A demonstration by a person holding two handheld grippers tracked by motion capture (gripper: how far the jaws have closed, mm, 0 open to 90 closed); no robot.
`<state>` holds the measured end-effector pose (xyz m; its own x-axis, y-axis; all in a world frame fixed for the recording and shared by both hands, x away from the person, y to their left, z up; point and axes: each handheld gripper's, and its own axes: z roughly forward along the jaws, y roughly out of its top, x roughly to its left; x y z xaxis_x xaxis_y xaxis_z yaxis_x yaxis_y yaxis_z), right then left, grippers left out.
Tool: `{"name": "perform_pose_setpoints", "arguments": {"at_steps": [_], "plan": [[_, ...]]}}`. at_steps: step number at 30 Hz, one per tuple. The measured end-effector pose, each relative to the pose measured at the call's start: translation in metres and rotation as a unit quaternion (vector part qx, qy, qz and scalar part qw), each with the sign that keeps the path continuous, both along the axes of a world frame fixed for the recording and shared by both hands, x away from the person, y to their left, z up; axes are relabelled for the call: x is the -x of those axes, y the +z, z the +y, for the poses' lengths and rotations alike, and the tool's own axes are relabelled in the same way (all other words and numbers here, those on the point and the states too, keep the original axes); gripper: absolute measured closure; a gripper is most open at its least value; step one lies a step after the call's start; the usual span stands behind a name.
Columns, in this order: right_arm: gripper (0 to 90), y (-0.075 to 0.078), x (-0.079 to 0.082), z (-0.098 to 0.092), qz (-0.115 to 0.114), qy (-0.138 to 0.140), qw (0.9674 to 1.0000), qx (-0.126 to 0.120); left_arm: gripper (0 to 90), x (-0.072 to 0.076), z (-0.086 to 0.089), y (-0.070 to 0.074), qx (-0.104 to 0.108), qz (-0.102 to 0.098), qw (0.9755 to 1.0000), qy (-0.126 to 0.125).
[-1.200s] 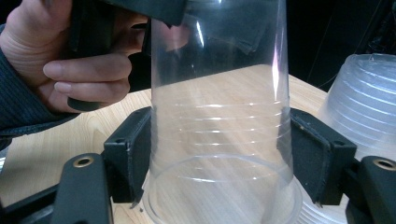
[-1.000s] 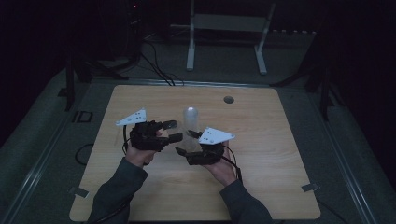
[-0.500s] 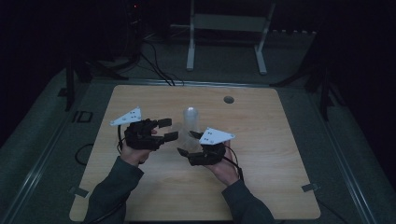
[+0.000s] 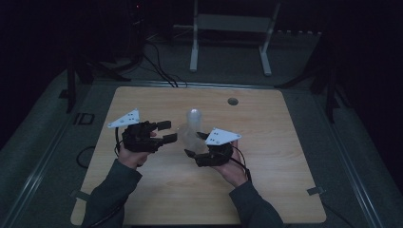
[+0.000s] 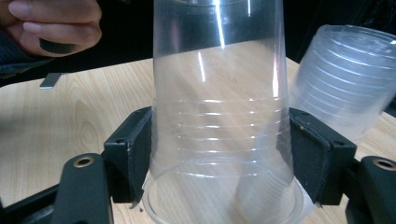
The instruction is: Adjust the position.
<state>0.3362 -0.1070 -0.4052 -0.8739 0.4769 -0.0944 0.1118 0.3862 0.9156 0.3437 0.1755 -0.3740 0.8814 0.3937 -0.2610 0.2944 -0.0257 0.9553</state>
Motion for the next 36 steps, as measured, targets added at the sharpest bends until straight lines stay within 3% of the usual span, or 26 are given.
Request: {"name": "perform_pose_setpoints", "arguments": {"at_steps": [10,18,36], "plan": [[28.9,0.0027,-0.0011,-0.0017,-0.009,-0.015,0.9992,0.036,32.0,0.0019,0.0035,0.0011,-0.026,-0.009,0.9995,0.012],[28.9,0.0051,-0.0015,-0.0052,-0.014,-0.018,0.9984,0.052,30.9,0.0031,0.0070,0.0036,-0.042,-0.015,0.9988,0.021],[29.1,0.0076,-0.0027,-0.0061,-0.018,-0.007,0.9949,0.099,30.9,0.0031,0.0059,0.0085,-0.078,-0.019,0.9966,0.017]]}}
